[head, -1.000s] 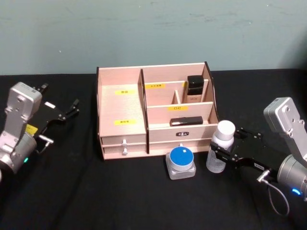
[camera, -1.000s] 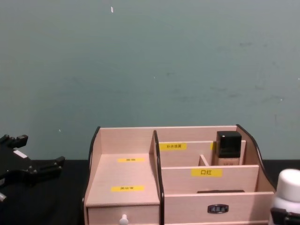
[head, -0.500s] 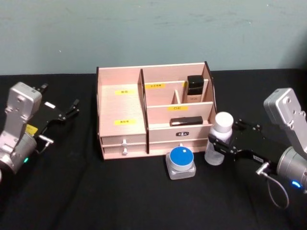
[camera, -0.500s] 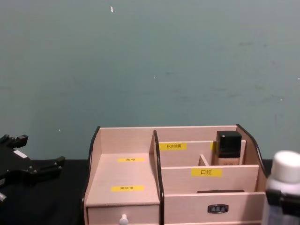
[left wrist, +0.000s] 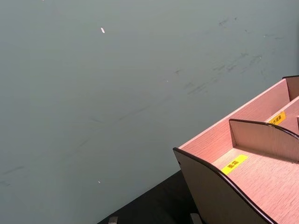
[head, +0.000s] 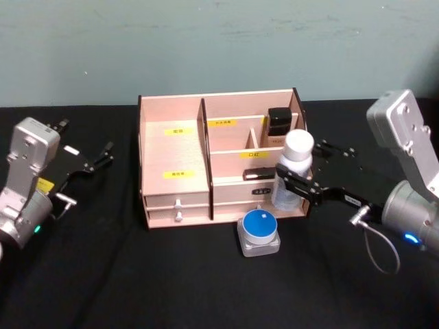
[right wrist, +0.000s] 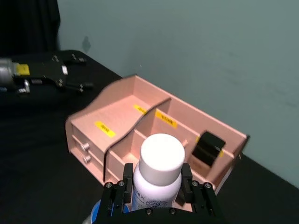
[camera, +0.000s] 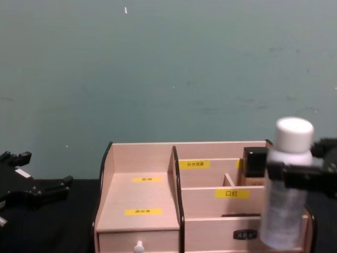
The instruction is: Pick up the facial cleanser and watermelon frost from the table and place them into the tiered storage box.
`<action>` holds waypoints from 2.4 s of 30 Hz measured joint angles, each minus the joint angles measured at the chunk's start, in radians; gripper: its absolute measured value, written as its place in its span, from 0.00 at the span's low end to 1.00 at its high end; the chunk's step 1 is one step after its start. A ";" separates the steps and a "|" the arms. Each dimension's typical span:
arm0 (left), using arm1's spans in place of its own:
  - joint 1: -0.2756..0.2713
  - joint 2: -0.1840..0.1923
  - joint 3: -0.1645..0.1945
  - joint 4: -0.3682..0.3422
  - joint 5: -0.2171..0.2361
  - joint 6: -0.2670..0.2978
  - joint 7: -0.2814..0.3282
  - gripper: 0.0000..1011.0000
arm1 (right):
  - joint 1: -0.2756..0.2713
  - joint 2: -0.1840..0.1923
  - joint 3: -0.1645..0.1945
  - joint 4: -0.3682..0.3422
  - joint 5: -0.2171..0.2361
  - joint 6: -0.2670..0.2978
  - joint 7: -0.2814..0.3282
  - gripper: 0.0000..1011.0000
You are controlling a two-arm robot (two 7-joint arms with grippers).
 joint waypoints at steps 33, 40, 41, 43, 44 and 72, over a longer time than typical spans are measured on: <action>0.000 0.000 0.000 0.000 0.000 0.000 0.000 0.99 | 0.359 -0.181 -0.152 0.238 -0.039 0.049 -0.027 0.61; 0.000 0.000 0.000 0.000 0.000 0.000 0.000 0.99 | 0.387 -0.202 -0.170 0.272 -0.056 0.040 -0.024 0.61; 0.000 0.000 0.000 0.000 0.000 0.000 0.000 0.99 | 0.390 -0.204 -0.172 0.276 -0.058 0.039 -0.023 0.61; 0.000 0.000 0.000 0.000 0.000 0.000 0.000 0.99 | 0.396 -0.210 -0.176 0.286 -0.063 0.038 -0.023 0.61; 0.000 0.000 0.000 0.000 0.000 0.000 0.000 0.99 | 0.398 -0.213 -0.177 0.289 -0.064 0.037 -0.023 0.61; 0.000 0.000 0.000 0.000 0.000 0.000 0.000 0.99 | 0.432 -0.260 -0.191 0.391 -0.105 -0.004 -0.012 0.61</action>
